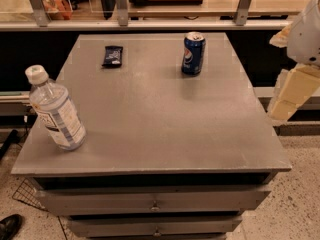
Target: Move pepsi can near blue plastic bottle
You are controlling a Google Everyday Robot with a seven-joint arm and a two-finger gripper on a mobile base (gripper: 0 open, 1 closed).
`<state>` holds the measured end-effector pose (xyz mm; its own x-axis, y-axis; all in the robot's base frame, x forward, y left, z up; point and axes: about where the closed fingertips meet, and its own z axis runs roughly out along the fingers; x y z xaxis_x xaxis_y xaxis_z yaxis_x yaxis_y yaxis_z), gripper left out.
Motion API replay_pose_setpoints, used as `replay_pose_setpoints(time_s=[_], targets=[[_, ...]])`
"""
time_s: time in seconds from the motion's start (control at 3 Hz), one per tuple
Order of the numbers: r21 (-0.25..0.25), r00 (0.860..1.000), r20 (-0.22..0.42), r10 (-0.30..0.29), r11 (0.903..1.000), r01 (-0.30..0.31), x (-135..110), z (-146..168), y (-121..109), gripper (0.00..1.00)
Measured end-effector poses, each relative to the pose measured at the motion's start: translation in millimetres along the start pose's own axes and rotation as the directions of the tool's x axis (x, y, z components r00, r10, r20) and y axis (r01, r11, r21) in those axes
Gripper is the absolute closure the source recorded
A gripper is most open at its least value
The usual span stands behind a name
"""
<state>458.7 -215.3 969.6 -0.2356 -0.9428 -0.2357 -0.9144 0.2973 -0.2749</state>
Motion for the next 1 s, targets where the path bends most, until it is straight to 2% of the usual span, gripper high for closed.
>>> replay_pose_setpoints(time_s=[0.33, 0.67, 1.0], targets=[[0.044, 0.997, 0.064, 0.047, 0.9978, -0.050, -13, 22, -34, 0.00], [0.102, 0.977, 0.175, 0.121, 0.9850, -0.140, -28, 42, -80, 0.00], [0.112, 0.933, 0.306, 0.188, 0.9663, -0.232, -42, 64, -114, 0.00]])
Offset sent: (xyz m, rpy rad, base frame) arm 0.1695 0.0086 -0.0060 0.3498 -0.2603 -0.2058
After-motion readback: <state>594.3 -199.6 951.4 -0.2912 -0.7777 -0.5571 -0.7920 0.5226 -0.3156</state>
